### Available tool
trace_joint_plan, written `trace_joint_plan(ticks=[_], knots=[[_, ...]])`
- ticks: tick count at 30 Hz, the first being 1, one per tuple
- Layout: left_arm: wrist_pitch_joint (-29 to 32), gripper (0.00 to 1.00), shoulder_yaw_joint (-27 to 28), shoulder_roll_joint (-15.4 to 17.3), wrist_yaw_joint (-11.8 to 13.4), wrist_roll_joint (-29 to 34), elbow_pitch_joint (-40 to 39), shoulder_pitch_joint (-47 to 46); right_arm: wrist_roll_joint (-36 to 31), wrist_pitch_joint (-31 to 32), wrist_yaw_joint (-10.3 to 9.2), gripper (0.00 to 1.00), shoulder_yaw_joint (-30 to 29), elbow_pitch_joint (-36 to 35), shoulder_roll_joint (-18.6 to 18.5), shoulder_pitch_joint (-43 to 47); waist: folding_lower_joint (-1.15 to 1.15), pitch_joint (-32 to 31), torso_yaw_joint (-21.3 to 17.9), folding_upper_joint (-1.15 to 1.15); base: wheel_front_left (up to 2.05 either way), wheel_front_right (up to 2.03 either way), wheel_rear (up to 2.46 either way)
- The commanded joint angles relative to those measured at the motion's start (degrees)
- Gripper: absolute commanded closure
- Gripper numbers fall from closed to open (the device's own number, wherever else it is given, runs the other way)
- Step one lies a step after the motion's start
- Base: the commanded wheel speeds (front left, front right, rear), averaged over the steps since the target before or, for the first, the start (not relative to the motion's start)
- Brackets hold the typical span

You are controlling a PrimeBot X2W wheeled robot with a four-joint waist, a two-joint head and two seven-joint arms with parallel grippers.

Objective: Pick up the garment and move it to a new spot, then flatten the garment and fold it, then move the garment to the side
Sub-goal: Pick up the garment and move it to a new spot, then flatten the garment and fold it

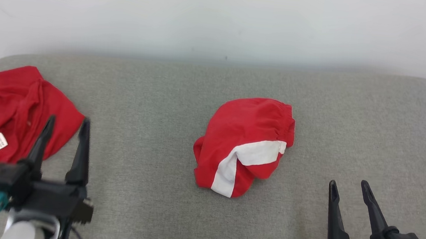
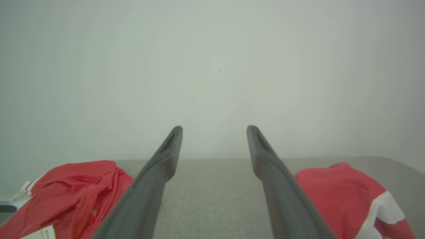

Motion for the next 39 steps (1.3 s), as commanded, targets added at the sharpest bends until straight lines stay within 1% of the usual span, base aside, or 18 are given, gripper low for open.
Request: trace_joint_plan(ticks=[1, 6, 13, 17, 20, 24, 27, 39], knots=[[-0.2, 0.0, 0.6, 0.1, 0.2, 0.9, -0.5, 1.7, 0.2, 0.0, -0.12, 0.0, -0.1, 0.2, -0.1, 0.8, 0.01, -1.7, 1.4, 0.0, 0.0, 0.0, 0.0], [-0.2, 0.0, 5.0, -0.9, 0.6, 2.2, -3.8, 9.2, 0.1, 0.0, -0.12, 0.0, -0.3, 0.7, -0.1, 1.8, 0.01, -3.0, 1.9, 0.0, 0.0, 0.0, 0.0], [-0.2, 0.0, 8.6, -3.1, -1.1, 4.0, -7.0, 15.8, 0.3, 0.0, -0.12, 0.0, -0.3, 1.3, -0.1, 2.8, 0.01, -4.0, 2.2, 0.0, 0.0, 0.0, 0.0], [-0.2, 0.0, 9.3, -4.3, -2.5, 5.5, -6.6, 18.3, 0.5, 0.0, -0.12, 0.0, -0.4, 1.5, -0.1, 3.1, 0.01, -4.2, 2.2, 0.0, 0.0, 0.0, 0.0], [-0.2, 0.0, 9.7, -4.8, -3.0, 7.3, -5.8, 19.5, 0.6, 0.0, -0.12, 0.0, -0.3, 1.8, -0.1, 3.4, 0.01, -4.2, 2.0, 0.0, 0.0, 0.0, 0.0], [-0.2, 0.0, 11.4, -6.6, -3.8, 8.3, -5.3, 21.0, 1.0, 0.0, -0.12, 0.0, -0.2, 2.3, -0.1, 3.9, 0.01, -4.0, 1.6, 0.0, 0.0, 0.0, 0.0], [-0.2, 0.0, 12.1, -7.4, -4.2, 9.1, -5.0, 21.5, 1.0, 0.0, -0.12, 0.0, -0.3, 2.7, -0.1, 4.3, 0.01, -4.0, 1.5, 0.0, 0.0, 0.0, 0.0], [-0.2, 0.0, 13.8, -9.5, -5.7, 11.5, -4.0, 21.5, 1.5, 0.0, -0.12, 0.0, -0.2, 3.8, -0.1, 4.2, 0.01, -3.5, 1.2, 0.0, 0.0, 0.0, 0.0]])
